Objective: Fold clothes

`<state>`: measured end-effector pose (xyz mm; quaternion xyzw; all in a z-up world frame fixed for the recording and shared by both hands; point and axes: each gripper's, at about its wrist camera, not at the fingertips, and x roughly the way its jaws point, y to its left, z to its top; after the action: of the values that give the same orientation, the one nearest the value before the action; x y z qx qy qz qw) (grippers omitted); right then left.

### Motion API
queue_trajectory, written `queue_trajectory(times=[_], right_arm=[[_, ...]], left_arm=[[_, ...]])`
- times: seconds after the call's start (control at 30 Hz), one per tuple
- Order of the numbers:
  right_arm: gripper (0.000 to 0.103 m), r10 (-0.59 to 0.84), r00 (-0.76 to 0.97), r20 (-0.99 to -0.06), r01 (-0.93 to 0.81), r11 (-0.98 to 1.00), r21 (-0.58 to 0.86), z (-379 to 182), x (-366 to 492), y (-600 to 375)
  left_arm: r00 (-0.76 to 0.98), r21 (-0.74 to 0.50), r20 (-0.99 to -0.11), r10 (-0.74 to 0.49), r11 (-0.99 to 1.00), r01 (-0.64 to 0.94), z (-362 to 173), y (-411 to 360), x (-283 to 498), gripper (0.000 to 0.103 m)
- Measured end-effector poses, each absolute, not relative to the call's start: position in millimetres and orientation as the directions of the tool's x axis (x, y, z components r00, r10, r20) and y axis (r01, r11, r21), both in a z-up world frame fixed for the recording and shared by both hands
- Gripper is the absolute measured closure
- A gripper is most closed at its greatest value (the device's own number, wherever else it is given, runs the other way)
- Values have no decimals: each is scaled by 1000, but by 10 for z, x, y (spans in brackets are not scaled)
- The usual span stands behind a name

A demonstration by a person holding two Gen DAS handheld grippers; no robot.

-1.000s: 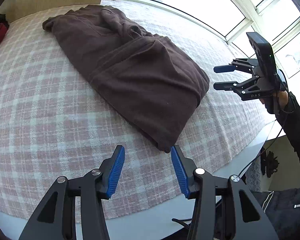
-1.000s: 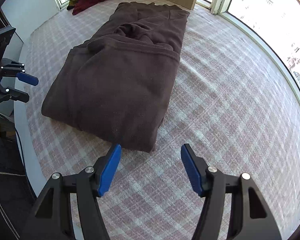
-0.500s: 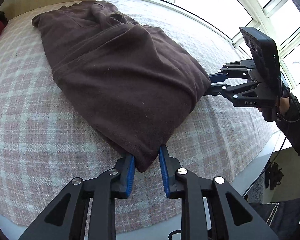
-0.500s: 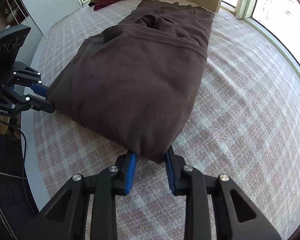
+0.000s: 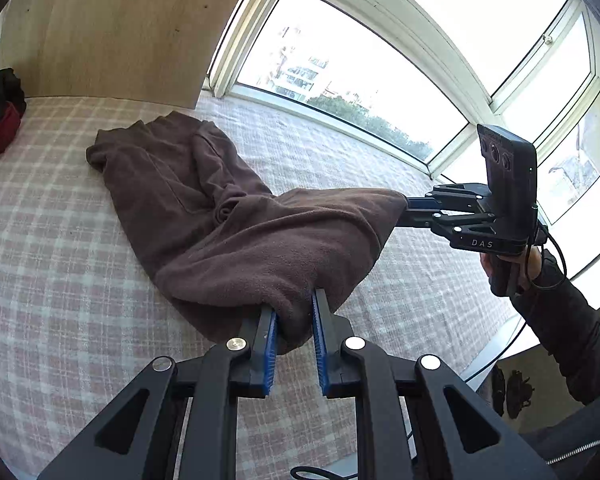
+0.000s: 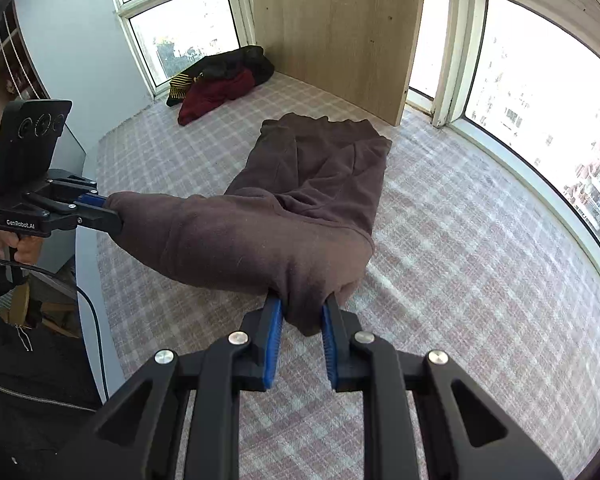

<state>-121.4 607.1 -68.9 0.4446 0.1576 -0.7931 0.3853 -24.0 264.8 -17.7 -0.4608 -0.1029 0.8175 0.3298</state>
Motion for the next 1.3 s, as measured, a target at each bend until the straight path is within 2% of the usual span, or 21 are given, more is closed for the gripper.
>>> queue_trajectory(times=[0.27, 0.57, 0.6, 0.67, 0.7, 0.73, 0.87, 0.97, 1.07, 1.17, 1.3], right_arm=[[86, -419, -321, -850, 758, -651, 35, -776, -2387, 5151], [86, -338, -320, -885, 761, -648, -28, -1025, -3735, 4193], [85, -321, -321, -891, 753, -657, -34, -1098, -3804, 4184], [75, -288, -323, -902, 736, -676, -48, -1244, -3943, 4165], [67, -271, -324, -907, 727, -685, -55, -1316, -4012, 4156], [62, -254, -324, -911, 718, -693, -62, -1389, -4081, 4147], [61, -289, -323, -901, 678, -735, -7, -1311, -4158, 4367], [60, -350, -266, -898, 673, -735, 87, -1279, -4152, 4503], [59, -327, -225, -918, 646, -755, 111, -1465, -4170, 4538], [59, -332, -247, -911, 625, -772, 112, -1511, -4114, 4563], [59, -419, -214, -883, 612, -762, 213, -1479, -4155, 4586]], left_arm=[[-441, -446, -669, 598, -798, -406, -46, 2160, -1486, 88], [-432, -456, -731, 528, -849, -265, -812, 1731, -2930, 88], [-415, -467, -742, 526, -851, -241, -936, 1706, -3056, 88], [-377, -491, -758, 532, -846, -206, -1154, 1649, -3275, 88], [-367, -497, -758, 539, -842, -209, -1178, 1628, -3319, 87], [-357, -503, -759, 545, -838, -211, -1202, 1607, -3362, 87], [-353, -503, -743, 568, -823, -264, -1085, 1567, -3393, 83], [-335, -501, -744, 578, -815, -292, -1090, 1641, -3403, 59], [-282, -549, -744, 605, -795, -258, -1232, 1648, -3391, 59], [-328, -562, -738, 590, -806, -187, -1238, 1438, -3201, 57], [-388, -613, -686, 615, -776, -148, -1094, 1275, -2969, 56]])
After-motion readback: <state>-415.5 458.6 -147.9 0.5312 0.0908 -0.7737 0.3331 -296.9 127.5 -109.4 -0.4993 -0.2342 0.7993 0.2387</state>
